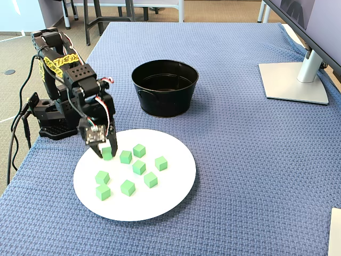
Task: Pick up the green cubes from the white plate and place them in the black recipient
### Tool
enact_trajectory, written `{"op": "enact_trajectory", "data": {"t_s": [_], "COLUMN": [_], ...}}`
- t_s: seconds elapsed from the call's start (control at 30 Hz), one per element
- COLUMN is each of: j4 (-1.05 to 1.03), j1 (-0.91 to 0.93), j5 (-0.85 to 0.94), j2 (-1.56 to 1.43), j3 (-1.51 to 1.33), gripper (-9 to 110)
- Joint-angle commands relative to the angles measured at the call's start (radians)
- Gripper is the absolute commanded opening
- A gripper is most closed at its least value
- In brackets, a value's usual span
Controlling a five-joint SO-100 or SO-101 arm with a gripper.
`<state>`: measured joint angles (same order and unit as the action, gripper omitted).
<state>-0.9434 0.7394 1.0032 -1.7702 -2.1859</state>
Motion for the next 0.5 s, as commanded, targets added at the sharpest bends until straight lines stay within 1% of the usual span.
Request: {"op": "enact_trajectory", "data": {"t_s": [0.0, 0.17, 0.3, 0.47], "j4": [-0.126, -0.423, -0.549, -0.68], "j1": [-0.057, -0.141, -0.232, -0.426], "j5": [-0.117, -0.209, -0.319, -0.512], "j2": [-0.141, -0.219, -0.241, -0.186], "j3": [0.106, 0.345, 0.555, 0.827], "gripper": [0, 0, 0, 0]}}
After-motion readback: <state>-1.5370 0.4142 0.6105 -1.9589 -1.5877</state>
